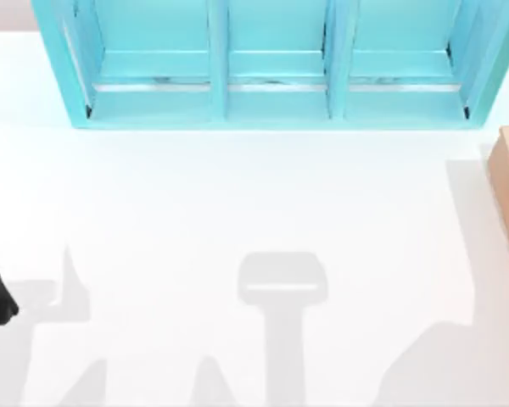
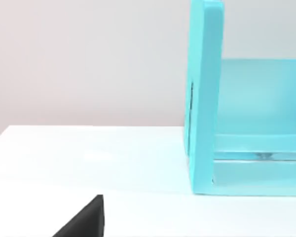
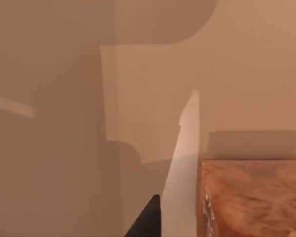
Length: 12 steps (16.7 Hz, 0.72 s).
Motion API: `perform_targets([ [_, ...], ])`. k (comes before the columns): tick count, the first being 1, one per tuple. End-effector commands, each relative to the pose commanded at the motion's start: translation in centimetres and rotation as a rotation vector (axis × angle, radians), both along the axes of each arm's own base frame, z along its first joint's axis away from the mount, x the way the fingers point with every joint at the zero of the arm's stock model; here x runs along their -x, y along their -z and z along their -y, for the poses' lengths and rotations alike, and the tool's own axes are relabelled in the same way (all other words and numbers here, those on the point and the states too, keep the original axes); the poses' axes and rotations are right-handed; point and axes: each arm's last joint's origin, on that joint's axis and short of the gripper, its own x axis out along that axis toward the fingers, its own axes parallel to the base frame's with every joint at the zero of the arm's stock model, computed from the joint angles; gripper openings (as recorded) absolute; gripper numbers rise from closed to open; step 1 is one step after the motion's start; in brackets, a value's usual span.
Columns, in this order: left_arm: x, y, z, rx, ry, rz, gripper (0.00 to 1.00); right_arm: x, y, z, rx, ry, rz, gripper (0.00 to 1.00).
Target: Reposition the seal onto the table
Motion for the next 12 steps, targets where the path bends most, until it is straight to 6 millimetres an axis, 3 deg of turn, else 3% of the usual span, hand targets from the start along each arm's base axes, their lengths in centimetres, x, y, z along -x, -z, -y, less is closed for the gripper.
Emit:
perform_targets([
  [6,0.00,0.00,0.00,0.000,0.000,0.000,1.00,0.00,0.00,0.00,0.000,0.000,0.000,0.02],
  [12,0.00,0.00,0.00,0.000,0.000,0.000,1.00,0.00,0.00,0.00,0.000,0.000,0.000,0.00],
])
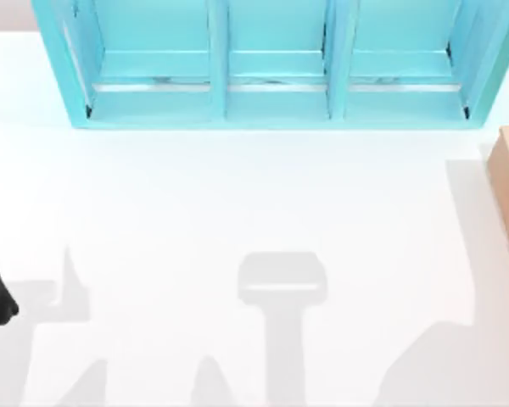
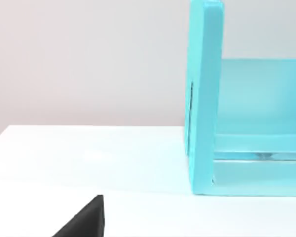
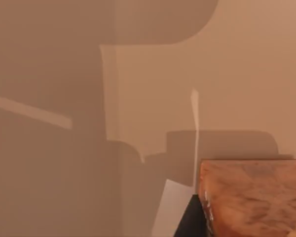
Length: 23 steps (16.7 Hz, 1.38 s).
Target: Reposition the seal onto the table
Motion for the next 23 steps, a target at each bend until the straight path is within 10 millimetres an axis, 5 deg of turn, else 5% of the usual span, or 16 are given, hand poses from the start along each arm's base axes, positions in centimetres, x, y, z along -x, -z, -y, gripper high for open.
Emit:
perform_targets([
  [6,0.0,0.0,0.0,0.000,0.000,0.000,1.00,-0.3,-1.2,-0.5,0.006,0.005,0.014,0.00],
  [10,0.0,0.0,0.0,0.000,0.000,0.000,1.00,-1.0,-6.6,-2.8,0.039,0.036,0.042,0.00],
  [16,0.0,0.0,0.0,0.000,0.000,0.000,1.00,0.6,-15.0,-7.5,0.095,0.071,0.060,0.00],
  [23,0.0,0.0,0.0,0.000,0.000,0.000,1.00,0.1,-15.0,-13.4,0.007,0.022,0.014,0.00],
])
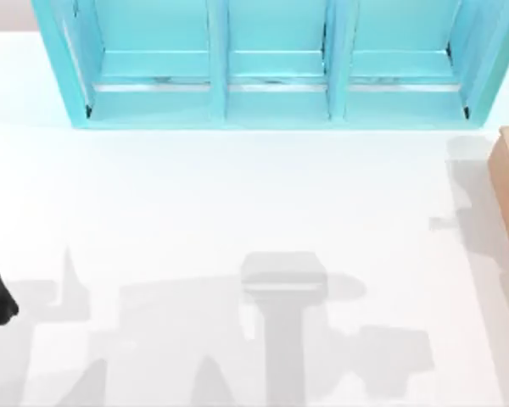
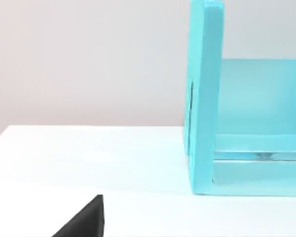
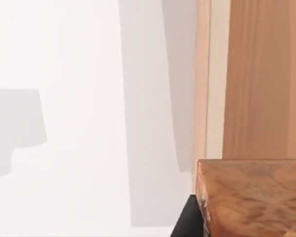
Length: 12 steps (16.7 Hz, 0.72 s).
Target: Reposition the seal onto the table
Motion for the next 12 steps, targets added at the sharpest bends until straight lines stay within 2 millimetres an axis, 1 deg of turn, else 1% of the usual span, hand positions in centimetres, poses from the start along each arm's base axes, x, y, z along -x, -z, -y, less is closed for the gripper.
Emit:
perform_targets([
  [3,0.0,0.0,0.0,0.000,0.000,0.000,1.00,-0.3,0.0,-1.5,-0.006,-0.020,-0.011,0.00],
  [9,0.0,0.0,0.0,0.000,0.000,0.000,1.00,-0.3,0.0,-1.5,-0.007,-0.016,-0.011,0.00],
  [11,0.0,0.0,0.0,0.000,0.000,0.000,1.00,-1.1,0.1,-2.2,-0.009,-0.013,-0.012,0.00],
  [12,0.0,0.0,0.0,0.000,0.000,0.000,1.00,-1.8,0.3,-2.8,-0.008,-0.012,-0.012,0.00],
])
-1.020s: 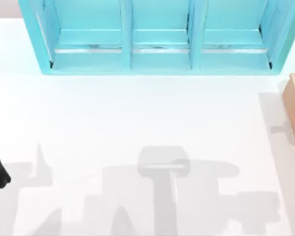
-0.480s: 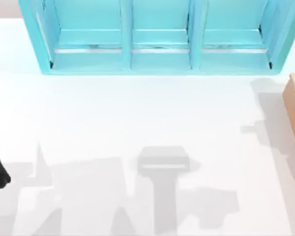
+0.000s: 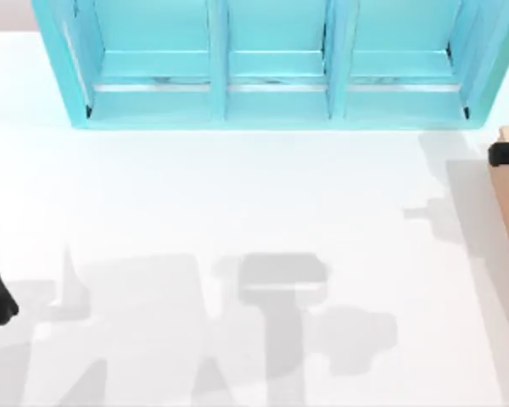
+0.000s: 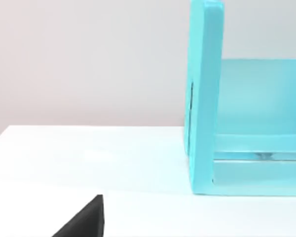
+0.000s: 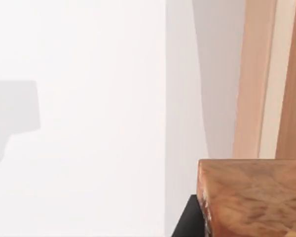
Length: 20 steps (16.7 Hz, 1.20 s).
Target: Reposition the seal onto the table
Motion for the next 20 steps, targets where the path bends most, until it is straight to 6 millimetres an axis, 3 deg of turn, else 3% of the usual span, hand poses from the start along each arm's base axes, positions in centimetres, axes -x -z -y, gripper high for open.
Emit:
perform_targets([
  [3,0.0,0.0,0.0,0.000,0.000,0.000,1.00,-3.6,1.3,-2.6,0.014,0.004,-0.011,0.00],
  [7,0.0,0.0,0.0,0.000,0.000,0.000,1.00,-9.7,6.2,-6.9,0.034,0.008,-0.056,0.00],
  [9,0.0,0.0,0.0,0.000,0.000,0.000,1.00,-11.7,8.3,-9.4,0.022,0.008,-0.040,0.00],
  [13,0.0,0.0,0.0,0.000,0.000,0.000,1.00,-13.1,10.6,-13.3,0.005,-0.003,-0.002,0.00],
  [20,0.0,0.0,0.0,0.000,0.000,0.000,1.00,-13.2,11.5,-13.3,0.004,0.001,-0.002,0.00],
])
